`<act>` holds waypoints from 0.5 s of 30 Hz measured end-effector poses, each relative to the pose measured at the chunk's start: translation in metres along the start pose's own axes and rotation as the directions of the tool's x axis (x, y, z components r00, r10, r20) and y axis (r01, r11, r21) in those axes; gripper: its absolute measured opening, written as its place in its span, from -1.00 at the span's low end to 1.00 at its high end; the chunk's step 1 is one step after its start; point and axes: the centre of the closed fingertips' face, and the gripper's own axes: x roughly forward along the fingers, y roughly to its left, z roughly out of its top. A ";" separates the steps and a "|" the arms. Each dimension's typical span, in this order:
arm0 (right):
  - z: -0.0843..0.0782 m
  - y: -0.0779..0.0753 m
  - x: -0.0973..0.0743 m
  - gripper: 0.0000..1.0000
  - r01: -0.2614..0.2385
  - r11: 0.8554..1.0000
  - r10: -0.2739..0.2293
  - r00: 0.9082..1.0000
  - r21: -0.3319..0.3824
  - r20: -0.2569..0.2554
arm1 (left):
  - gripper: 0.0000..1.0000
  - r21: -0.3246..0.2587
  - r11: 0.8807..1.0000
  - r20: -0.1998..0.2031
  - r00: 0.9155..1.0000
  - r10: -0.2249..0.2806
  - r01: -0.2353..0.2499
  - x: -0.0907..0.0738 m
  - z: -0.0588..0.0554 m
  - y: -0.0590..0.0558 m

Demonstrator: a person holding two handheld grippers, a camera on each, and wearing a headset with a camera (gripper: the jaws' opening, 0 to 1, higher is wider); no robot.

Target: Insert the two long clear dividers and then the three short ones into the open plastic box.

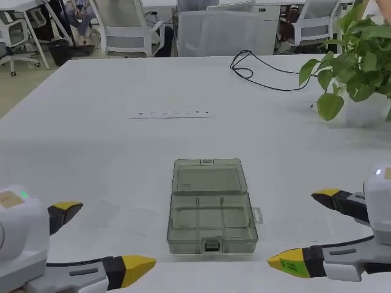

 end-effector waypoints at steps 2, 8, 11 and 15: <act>0.001 0.000 0.000 1.00 0.001 1.000 -0.001 1.000 -0.002 0.003 | 0.95 0.002 1.000 0.001 1.000 -0.004 0.004 0.000 0.000 0.000; 0.004 0.003 0.000 1.00 -0.001 1.000 0.001 1.000 -0.006 0.010 | 0.95 0.002 1.000 -0.001 1.000 -0.009 0.009 0.001 -0.001 -0.001; 0.004 0.004 0.000 1.00 -0.001 1.000 0.001 1.000 -0.007 0.008 | 0.94 -0.001 1.000 -0.002 1.000 -0.010 0.010 0.002 -0.002 -0.001; 0.002 0.004 -0.001 0.96 0.003 1.000 -0.003 1.000 -0.003 -0.001 | 0.94 -0.001 1.000 -0.002 1.000 -0.011 0.011 0.003 -0.002 -0.002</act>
